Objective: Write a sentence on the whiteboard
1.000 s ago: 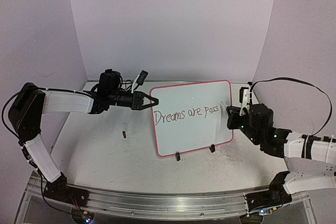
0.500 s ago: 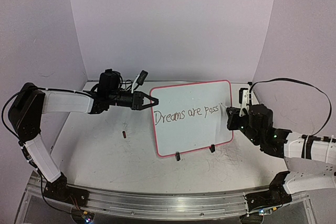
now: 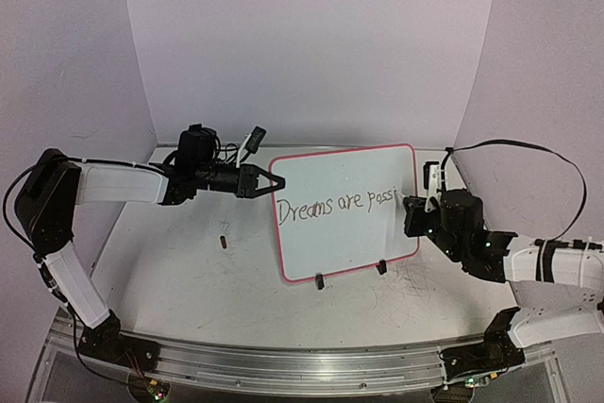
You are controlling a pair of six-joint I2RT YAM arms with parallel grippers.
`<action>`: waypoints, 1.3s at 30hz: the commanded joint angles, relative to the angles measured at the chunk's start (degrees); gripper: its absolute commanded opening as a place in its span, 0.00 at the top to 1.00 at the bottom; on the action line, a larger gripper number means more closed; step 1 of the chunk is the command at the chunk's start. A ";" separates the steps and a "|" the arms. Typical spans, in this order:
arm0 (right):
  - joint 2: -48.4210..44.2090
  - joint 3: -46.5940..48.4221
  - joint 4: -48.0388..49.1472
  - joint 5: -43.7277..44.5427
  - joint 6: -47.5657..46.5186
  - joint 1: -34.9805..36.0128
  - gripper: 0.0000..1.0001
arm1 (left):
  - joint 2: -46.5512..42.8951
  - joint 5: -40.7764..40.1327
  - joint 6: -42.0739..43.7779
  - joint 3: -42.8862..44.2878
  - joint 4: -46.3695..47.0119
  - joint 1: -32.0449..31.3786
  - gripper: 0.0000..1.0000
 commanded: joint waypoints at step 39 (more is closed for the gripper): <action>-0.14 0.56 -5.95 -2.29 5.14 -0.85 1.00 | -2.00 -2.16 1.36 0.92 -1.95 -0.09 1.00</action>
